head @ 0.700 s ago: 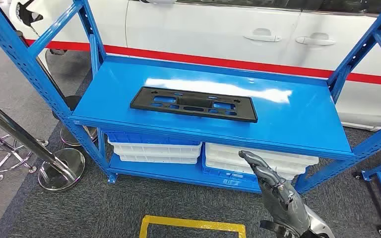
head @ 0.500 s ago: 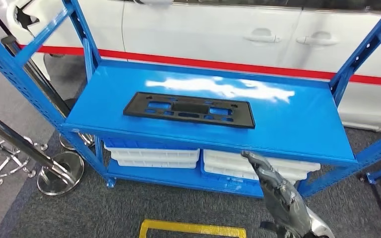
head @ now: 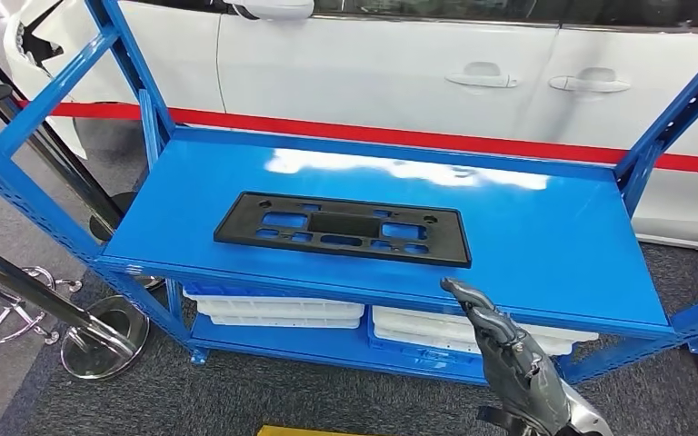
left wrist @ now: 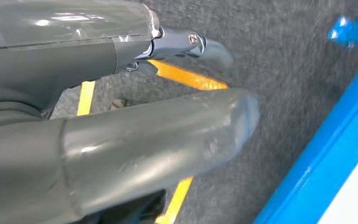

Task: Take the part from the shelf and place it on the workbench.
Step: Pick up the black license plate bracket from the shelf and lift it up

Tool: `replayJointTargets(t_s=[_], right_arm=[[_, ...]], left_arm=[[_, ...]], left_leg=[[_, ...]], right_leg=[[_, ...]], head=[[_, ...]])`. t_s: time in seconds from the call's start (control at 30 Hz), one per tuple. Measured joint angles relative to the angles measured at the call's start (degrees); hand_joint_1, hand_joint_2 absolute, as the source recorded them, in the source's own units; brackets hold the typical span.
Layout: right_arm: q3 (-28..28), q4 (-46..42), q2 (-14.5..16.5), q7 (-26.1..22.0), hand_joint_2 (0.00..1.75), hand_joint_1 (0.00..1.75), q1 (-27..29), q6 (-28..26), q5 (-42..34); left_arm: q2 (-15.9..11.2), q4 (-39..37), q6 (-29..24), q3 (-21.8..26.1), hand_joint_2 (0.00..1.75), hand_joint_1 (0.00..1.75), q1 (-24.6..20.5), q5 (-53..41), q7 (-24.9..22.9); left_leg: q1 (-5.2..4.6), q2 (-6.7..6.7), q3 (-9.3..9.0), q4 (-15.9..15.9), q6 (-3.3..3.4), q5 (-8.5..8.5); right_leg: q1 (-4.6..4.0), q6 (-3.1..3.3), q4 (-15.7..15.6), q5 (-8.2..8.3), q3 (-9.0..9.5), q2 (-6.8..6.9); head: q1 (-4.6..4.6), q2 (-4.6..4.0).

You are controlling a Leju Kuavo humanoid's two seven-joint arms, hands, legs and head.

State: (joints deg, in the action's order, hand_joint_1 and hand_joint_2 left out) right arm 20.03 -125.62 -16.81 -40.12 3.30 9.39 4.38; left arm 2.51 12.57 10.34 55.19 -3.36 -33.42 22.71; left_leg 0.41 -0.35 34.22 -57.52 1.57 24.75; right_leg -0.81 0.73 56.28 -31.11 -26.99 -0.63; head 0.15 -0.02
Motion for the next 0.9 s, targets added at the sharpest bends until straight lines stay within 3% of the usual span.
replayJointTargets(t_s=[0.07,0.17,0.2,0.23,0.27,0.33,0.37,0.4,0.5,0.57,0.6,0.67,0.7,0.73,0.77,0.83,0.9], right_arm=[[-0.08,-0.15,-0.02,-0.05,0.0,0.0,-0.07,0.06,-0.01],[-0.13,-0.07,-0.04,-0.03,0.0,0.0,0.48,0.14,-0.06],[-0.14,0.05,-0.04,0.1,0.0,0.0,0.83,0.17,-0.2],[-0.19,0.19,-0.03,0.48,0.0,0.0,1.21,0.3,-0.58],[-0.29,0.42,0.01,1.32,0.0,0.0,1.6,0.58,-1.28],[-0.48,1.81,0.41,4.28,0.0,0.0,2.14,1.7,-3.22],[-0.4,3.11,0.82,6.23,0.0,0.0,2.11,2.4,-4.03],[-0.07,4.85,1.35,8.16,0.44,0.0,1.72,3.02,-4.56],[2.3,11.16,3.33,12.45,1.75,0.0,-1.24,3.87,-4.65],[4.74,15.25,4.76,14.23,1.75,0.0,-4.16,3.27,-3.33],[6.11,17.08,5.45,15.03,1.75,0.0,-5.66,2.7,-2.3],[9.06,20.54,6.61,16.43,1.75,0.0,-8.32,1.22,0.2],[10.42,22.09,7.14,17.04,1.75,0.0,-9.39,0.32,1.56],[11.78,23.63,7.74,17.71,1.75,0.0,-10.45,-0.94,3.35],[13.02,25.02,8.34,18.5,1.75,0.0,-11.66,-2.56,5.67],[15.86,27.74,9.74,20.93,1.75,0.0,-14.8,-7.19,12.64],[19.12,30.37,11.25,23.79,1.75,0.0,-18.18,-11.96,20.44]], left_arm=[[0.03,0.0,0.17,-0.03,0.0,0.0,-0.11,0.0,0.09],[0.01,0.0,0.35,-0.05,0.0,0.0,-0.18,-0.02,0.44],[0.01,0.0,0.39,-0.05,0.0,0.0,-0.12,-0.02,0.65],[0.01,0.0,0.43,-0.05,0.0,0.0,-0.05,-0.01,0.87],[0.01,0.0,0.46,-0.05,0.0,0.0,0.02,0.01,1.09],[-0.01,0.0,0.51,-0.05,0.0,0.0,0.08,-0.04,1.4],[-0.03,0.0,0.56,-0.05,0.0,0.0,0.05,-0.17,1.47],[-0.04,0.0,0.62,-0.06,0.0,0.0,-0.01,-0.42,1.49],[-0.04,0.0,0.81,-0.19,0.0,0.0,-0.47,-1.53,1.19],[0.01,0.0,0.84,-0.3,0.0,0.0,-0.99,-2.19,0.89],[0.03,0.0,0.83,-0.34,0.0,0.0,-1.21,-2.46,0.76],[0.05,0.0,0.78,-0.39,0.0,0.0,-1.38,-2.9,0.56],[0.05,0.0,0.72,-0.41,0.0,0.0,-1.38,-3.04,0.43],[0.05,0.0,0.66,-0.42,0.0,0.0,-1.35,-3.19,0.33],[0.05,0.0,0.61,-0.42,0.0,0.0,-1.33,-3.34,0.23],[0.01,0.0,0.54,-0.42,0.0,0.0,-1.39,-3.65,0.13],[-0.04,0.0,0.48,-0.43,0.0,0.0,-1.54,-3.94,0.05]], left_leg=[[0.43,0.06,-0.92,0.88,0.51,0.17],[0.57,0.15,-2.14,1.18,0.92,1.12],[0.62,0.14,-2.6,1.15,0.83,1.54],[0.71,0.1,-3.14,1.13,0.69,1.96],[0.88,0.04,-3.8,1.12,0.46,2.42],[1.24,-0.14,-5.16,1.22,-0.34,3.44],[1.35,-0.21,-5.6,1.29,-0.81,3.84],[1.38,-0.21,-5.83,1.44,-1.27,4.06],[1.45,0.03,-6.06,2.06,-2.37,4.28],[1.51,0.13,-5.14,-0.2,-2.79,5.79],[1.49,0.14,-3.62,-3.23,-2.87,7.27],[1.31,0.13,1.08,-11.6,-2.91,10.24],[1.22,0.12,3.13,-14.67,-2.88,10.7],[1.13,0.13,4.32,-15.79,-2.76,10.0],[1.03,0.13,4.34,-14.47,-2.51,8.05],[0.57,0.13,1.93,-6.89,-1.57,2.44],[0.04,0.16,-0.22,-0.96,-0.83,-0.77]], right_leg=[[0.14,-0.69,2.37,-1.47,-0.84,0.11],[1.26,-1.74,13.36,-5.26,-7.55,0.25],[1.65,-2.08,15.94,-5.34,-9.65,0.28],[1.96,-2.39,16.33,-4.14,-10.71,0.32],[2.22,-2.66,14.48,-1.73,-10.69,0.35],[2.41,-2.95,7.19,3.82,-8.62,0.39],[2.27,-2.79,4.17,5.38,-7.58,0.39],[2.06,-2.47,2.34,5.89,-6.91,0.34],[1.74,-1.13,1.2,5.27,-6.47,0.06],[1.9,-0.19,0.71,5.14,-6.01,0.13],[1.94,0.2,0.47,5.06,-5.68,0.23],[1.64,0.66,0.29,4.83,-5.3,0.34],[1.45,0.84,0.22,4.71,-5.11,0.35],[1.25,1.01,0.2,4.55,-4.88,0.33],[1.07,1.14,0.19,4.35,-4.56,0.27],[0.82,1.21,-0.03,3.93,-3.71,0.05],[0.63,0.98,-0.19,3.66,-3.34,-0.19]], head=[[0.02,0.0],[0.04,0.0],[0.03,0.0],[0.04,0.0],[0.04,0.0],[0.05,0.0],[0.04,0.0],[0.04,0.0],[0.02,0.0],[0.02,0.0],[0.02,0.0],[0.02,0.0],[0.02,0.0],[0.01,0.0],[0.01,0.0],[0.02,0.0],[0.02,0.0]])
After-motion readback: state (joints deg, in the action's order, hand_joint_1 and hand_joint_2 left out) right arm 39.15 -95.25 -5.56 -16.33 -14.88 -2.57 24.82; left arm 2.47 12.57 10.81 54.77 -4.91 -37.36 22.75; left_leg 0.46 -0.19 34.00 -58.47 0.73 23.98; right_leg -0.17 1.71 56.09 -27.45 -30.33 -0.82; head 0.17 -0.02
